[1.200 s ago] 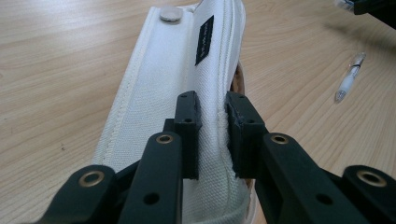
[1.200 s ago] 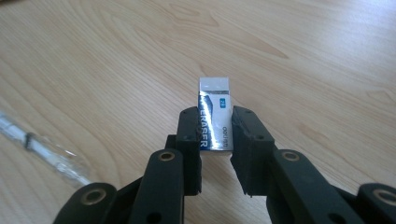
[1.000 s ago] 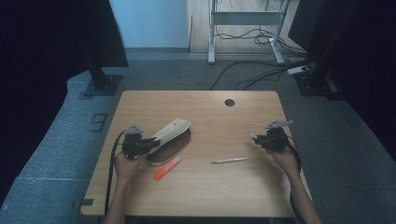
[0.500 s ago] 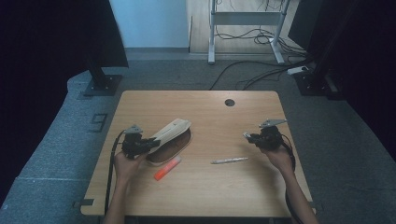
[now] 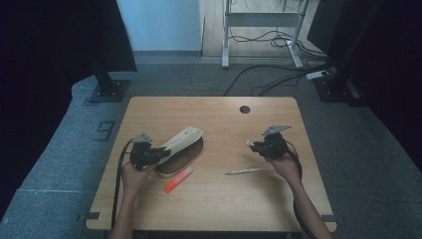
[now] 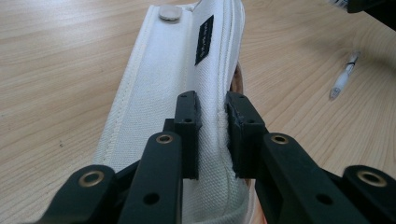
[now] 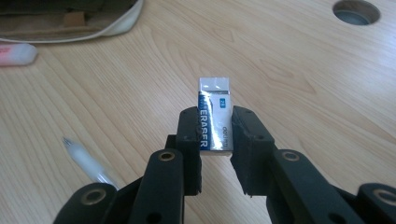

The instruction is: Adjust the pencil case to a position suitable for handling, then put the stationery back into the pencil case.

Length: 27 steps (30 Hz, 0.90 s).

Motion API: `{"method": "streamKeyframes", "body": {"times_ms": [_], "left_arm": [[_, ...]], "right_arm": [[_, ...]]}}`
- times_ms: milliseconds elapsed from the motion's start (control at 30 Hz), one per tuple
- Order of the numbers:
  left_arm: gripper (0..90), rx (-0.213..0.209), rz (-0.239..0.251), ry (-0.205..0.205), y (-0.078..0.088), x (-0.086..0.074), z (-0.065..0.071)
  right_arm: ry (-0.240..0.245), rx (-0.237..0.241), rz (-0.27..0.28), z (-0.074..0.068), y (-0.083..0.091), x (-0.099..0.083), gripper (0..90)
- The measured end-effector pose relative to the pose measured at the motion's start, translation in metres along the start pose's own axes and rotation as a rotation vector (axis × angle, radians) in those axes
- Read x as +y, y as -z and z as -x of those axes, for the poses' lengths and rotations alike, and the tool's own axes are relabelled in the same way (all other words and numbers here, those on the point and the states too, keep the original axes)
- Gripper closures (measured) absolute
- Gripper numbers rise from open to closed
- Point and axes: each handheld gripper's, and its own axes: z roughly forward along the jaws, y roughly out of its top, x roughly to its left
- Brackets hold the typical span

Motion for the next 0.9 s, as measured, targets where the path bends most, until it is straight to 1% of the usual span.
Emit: {"method": "streamKeyframes", "body": {"times_ms": [400,900], "left_arm": [[75.9,-0.001,-0.002,-0.002,0.0,0.0,0.0],[75.9,-0.004,-0.001,0.001,0.001,0.0,0.0]], "right_arm": [[0.033,0.036,0.004,-0.019,-0.021,0.017,71.9],[0.07,0.06,-0.002,-0.038,-0.043,0.032,71.9]]}}
